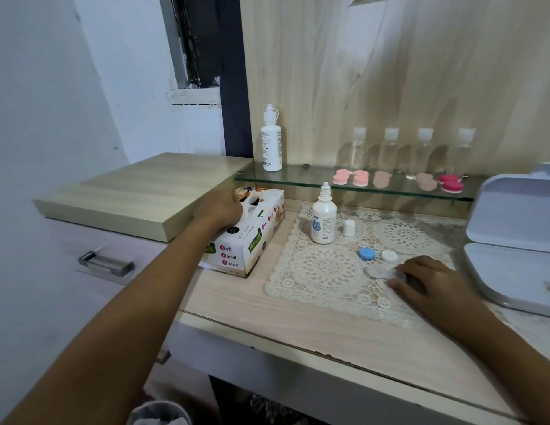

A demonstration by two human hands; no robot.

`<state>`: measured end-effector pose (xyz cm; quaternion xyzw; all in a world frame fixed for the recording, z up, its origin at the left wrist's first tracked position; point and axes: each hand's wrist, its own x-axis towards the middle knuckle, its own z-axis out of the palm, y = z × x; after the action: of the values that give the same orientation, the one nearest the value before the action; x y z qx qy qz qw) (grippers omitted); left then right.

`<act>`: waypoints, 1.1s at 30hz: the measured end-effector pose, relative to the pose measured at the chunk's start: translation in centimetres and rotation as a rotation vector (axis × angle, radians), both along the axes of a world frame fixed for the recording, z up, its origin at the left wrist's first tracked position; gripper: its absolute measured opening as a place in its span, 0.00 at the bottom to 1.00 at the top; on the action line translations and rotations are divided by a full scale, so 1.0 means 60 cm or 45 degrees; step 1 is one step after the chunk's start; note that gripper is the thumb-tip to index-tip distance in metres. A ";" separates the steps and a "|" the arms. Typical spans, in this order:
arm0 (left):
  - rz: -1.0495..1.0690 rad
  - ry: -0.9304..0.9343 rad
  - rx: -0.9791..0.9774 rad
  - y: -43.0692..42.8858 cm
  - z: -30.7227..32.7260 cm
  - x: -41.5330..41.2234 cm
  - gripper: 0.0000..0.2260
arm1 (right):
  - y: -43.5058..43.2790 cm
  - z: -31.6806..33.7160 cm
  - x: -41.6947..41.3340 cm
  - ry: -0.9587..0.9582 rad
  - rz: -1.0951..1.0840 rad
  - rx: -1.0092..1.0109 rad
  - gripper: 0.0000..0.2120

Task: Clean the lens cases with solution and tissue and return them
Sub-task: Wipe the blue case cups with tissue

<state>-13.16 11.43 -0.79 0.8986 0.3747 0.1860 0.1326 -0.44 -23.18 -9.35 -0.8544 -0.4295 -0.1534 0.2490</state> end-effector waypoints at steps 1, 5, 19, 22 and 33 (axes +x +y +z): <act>0.007 -0.104 -0.078 -0.004 0.002 -0.001 0.08 | 0.000 0.000 0.000 0.005 0.000 -0.002 0.13; -0.039 -0.502 -0.369 -0.021 0.017 -0.007 0.06 | 0.000 0.001 0.000 0.014 0.006 0.003 0.12; -0.195 -0.849 -0.360 -0.030 0.032 -0.009 0.04 | 0.000 0.004 -0.002 0.015 -0.006 -0.025 0.12; -0.242 -0.894 -0.289 -0.031 0.042 -0.008 0.03 | 0.000 0.004 -0.002 0.022 -0.014 -0.033 0.13; -0.197 -0.568 -0.141 -0.008 0.030 0.003 0.02 | 0.000 0.006 -0.004 0.013 -0.027 -0.063 0.12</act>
<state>-12.98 10.95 1.03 0.8526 0.2759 0.3482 0.2751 -0.70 -23.18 -8.98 -0.8656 -0.4228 -0.1409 0.2282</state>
